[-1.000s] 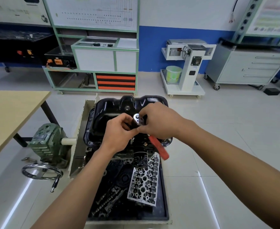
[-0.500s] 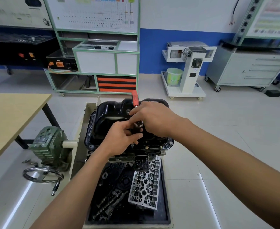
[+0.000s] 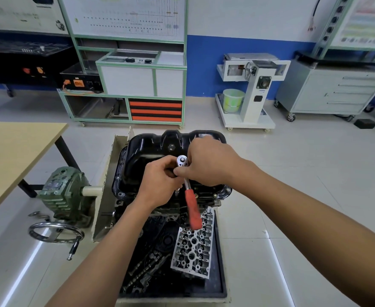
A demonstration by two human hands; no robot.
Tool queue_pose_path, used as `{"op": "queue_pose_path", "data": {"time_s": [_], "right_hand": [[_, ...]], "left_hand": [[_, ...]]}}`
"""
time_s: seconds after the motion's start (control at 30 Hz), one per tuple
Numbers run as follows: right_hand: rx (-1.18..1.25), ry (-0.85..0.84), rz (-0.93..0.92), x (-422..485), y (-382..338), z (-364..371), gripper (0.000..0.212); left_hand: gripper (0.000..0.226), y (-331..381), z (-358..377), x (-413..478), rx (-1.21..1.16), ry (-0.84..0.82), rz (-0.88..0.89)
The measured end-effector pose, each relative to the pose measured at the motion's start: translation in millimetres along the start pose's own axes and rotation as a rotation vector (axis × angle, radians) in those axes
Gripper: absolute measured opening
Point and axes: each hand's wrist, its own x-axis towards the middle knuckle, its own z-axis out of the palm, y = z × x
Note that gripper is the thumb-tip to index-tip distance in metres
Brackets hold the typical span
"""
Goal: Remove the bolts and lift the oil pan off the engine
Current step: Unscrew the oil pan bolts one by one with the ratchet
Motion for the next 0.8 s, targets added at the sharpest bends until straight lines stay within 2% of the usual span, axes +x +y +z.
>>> {"op": "queue_pose_path", "data": {"time_s": [0.1,0.17,0.27,0.43,0.53,0.63,0.73,0.8], "right_hand": [[-0.016,-0.076,-0.057,2,0,-6,0.032],[-0.113,-0.088,-0.117,4,1,-10,0.008],[-0.218,-0.03,-0.187,8,4,-9,0.033],[-0.131,-0.034,-0.41,15,15,3,0.034],[-0.049,0.002,-0.462,14,21,9,0.044],[-0.043,-0.008,-0.495,14,23,11,0.046],[-0.071,-0.011,-0.486,14,22,6,0.044],[-0.132,-0.018,-0.453,14,21,5,0.043]], "left_hand": [[0.025,-3,-4,0,0.014,-0.049,-0.009],[0.02,-3,-6,0,0.007,-0.092,-0.035],[0.022,-3,-6,0,-0.012,-0.161,-0.067],[0.026,-7,-7,-1,-0.066,-0.223,-0.107],[0.037,-21,-14,-9,-0.06,-0.272,-0.135],[0.042,-41,-18,-17,0.028,-0.197,-0.205],[0.025,-65,-12,-27,0.174,0.001,-0.234],[0.012,-82,-3,-36,0.289,0.064,-0.278]]}}
